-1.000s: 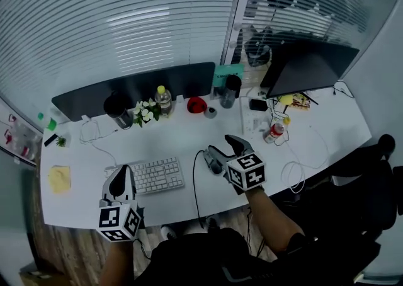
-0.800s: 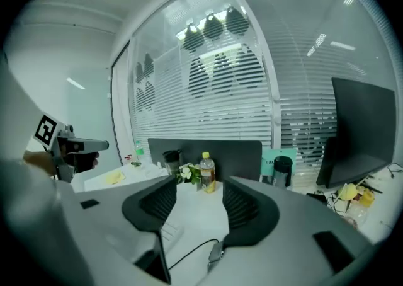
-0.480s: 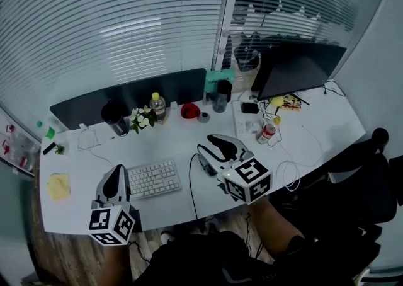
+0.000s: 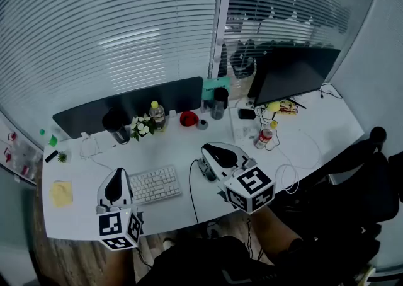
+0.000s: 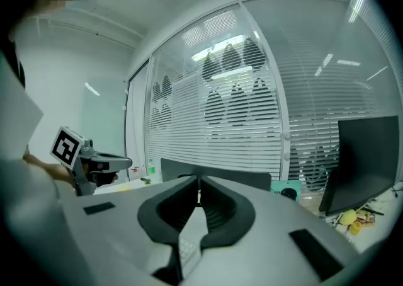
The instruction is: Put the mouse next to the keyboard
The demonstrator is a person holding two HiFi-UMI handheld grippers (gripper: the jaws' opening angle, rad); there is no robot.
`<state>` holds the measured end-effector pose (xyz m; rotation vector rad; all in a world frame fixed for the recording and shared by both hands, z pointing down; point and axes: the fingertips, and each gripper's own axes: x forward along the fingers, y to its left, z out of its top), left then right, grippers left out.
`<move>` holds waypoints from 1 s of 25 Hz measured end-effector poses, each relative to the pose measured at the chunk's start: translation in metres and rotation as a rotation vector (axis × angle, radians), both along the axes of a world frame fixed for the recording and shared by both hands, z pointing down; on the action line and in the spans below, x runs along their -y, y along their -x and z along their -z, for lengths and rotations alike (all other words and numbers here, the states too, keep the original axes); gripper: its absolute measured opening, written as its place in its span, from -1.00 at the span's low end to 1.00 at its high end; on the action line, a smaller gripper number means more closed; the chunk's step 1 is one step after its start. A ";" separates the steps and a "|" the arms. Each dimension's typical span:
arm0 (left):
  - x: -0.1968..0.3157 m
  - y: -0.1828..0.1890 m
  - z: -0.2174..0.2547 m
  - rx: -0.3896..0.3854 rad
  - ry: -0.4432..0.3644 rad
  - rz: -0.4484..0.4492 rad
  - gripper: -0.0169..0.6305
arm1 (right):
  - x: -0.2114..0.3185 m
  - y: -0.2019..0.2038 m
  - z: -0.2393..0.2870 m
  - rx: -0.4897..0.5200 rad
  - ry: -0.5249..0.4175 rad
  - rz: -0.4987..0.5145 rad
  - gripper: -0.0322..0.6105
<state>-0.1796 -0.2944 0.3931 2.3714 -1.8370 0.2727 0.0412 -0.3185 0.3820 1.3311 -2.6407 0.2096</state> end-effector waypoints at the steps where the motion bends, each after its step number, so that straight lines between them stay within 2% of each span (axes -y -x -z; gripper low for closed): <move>1: -0.001 0.000 0.002 0.008 -0.004 0.006 -0.86 | -0.001 -0.001 0.000 0.009 0.002 -0.004 -0.88; 10: -0.016 -0.010 0.013 -0.029 -0.009 -0.071 -0.86 | 0.000 -0.006 0.001 0.003 -0.006 -0.060 -0.90; 14: -0.019 -0.007 0.010 -0.017 -0.007 -0.050 -0.86 | 0.003 -0.012 0.004 0.002 -0.013 -0.088 -0.90; 25: -0.024 -0.002 0.007 -0.003 -0.013 -0.028 -0.86 | -0.003 0.000 0.006 -0.011 -0.028 -0.054 -0.90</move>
